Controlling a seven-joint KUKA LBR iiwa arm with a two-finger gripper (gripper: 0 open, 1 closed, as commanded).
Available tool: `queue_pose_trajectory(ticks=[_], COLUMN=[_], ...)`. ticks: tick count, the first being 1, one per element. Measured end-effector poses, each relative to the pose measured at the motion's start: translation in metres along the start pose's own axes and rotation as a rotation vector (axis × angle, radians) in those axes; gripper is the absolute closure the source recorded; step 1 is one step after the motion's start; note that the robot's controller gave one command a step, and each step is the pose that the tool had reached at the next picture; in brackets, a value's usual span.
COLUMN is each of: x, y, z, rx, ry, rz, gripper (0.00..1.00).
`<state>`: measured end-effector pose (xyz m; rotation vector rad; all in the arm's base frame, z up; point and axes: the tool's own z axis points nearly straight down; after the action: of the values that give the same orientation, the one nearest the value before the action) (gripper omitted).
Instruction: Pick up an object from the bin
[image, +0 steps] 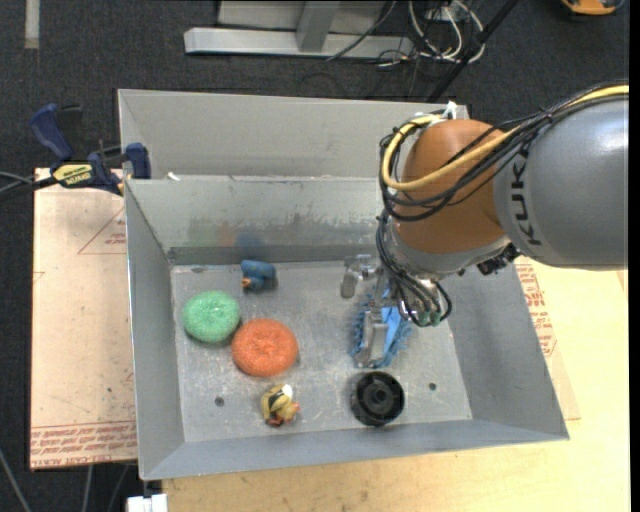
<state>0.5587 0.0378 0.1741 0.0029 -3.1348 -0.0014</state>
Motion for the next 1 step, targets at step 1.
queue_pose_trajectory(ticks=[1], x=[-0.0015], y=[-0.0002], z=[-0.0048], rx=[0.0], ry=[-0.008], rz=[0.001], gripper=[0.0])
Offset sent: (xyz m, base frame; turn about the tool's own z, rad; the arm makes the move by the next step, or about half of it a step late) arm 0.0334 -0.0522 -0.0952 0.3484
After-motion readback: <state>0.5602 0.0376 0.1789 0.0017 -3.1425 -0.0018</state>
